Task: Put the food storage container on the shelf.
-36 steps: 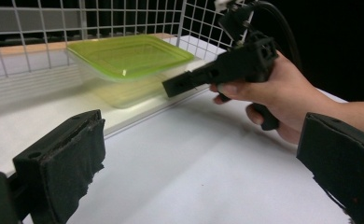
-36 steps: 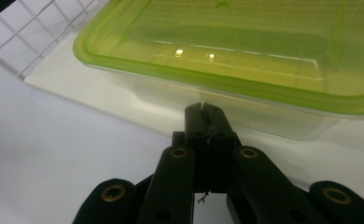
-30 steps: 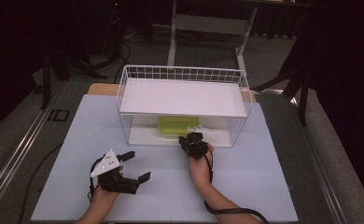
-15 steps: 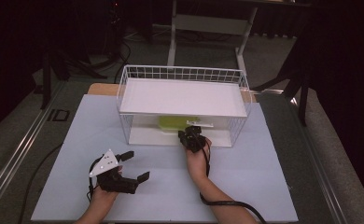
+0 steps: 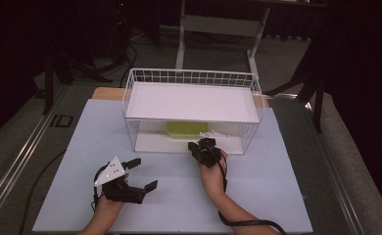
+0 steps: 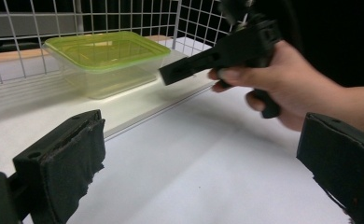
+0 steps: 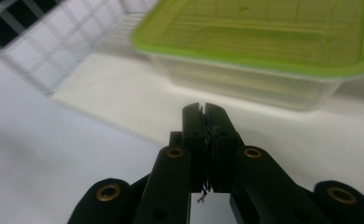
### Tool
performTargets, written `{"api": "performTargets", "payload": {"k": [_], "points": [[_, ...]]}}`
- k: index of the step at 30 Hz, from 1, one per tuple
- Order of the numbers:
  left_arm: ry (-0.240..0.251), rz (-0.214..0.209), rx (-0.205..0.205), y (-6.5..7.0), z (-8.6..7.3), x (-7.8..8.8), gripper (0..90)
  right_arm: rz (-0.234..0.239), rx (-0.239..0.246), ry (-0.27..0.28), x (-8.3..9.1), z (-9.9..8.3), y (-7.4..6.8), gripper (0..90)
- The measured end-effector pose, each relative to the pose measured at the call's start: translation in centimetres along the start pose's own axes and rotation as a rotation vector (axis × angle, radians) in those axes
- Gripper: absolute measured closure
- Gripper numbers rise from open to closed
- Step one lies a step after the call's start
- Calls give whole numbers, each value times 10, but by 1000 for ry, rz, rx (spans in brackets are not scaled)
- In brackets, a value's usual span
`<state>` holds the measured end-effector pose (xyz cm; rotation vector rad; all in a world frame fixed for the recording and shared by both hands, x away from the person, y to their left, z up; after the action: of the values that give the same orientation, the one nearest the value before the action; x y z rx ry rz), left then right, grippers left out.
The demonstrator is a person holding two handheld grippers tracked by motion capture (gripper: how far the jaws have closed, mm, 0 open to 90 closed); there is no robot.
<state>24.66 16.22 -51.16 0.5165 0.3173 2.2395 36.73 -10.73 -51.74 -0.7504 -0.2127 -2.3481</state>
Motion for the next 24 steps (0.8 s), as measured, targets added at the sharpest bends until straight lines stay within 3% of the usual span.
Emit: {"api": "performTargets", "payload": {"k": [4, 13, 14, 16, 17, 19, 20, 24], "points": [[-3, -2, -6, 2, 1, -1, 20, 12, 43, 25, 22, -2, -4, 835], [-3, -15, -12, 2, 4, 3, 20, 19, 65, 68, 61, -10, 0, 697], [0, -16, -20, 3, 5, 4, 19, 26, 77, 81, 68, -13, 1, 574], [2, -33, -38, 4, 8, 5, 19, 32, 85, 86, 74, -15, 2, 441], [2, -33, -38, 4, 8, 5, 20, 32, 85, 86, 74, -15, 2, 441], [-8, -35, -46, 3, 10, 5, 20, 43, 94, 104, 81, -17, 1, 286], [-4, -41, -43, 3, 10, 6, 20, 72, 107, 102, 83, -17, 1, 233], [-8, -51, -34, 2, 12, 8, 20, 141, 124, 111, 94, -19, -2, 141]]}}
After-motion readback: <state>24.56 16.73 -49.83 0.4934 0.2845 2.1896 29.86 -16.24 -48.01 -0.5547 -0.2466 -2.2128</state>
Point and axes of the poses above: each handheld gripper's, and its own axes: x roughly backward along the jaws, z roughly out of its top, y roughly to its right, the point moved 1 cm from there along -x, roughly forward along the jaws, and after that the axes turned 14 degrees about x, right-handed, at the moved point
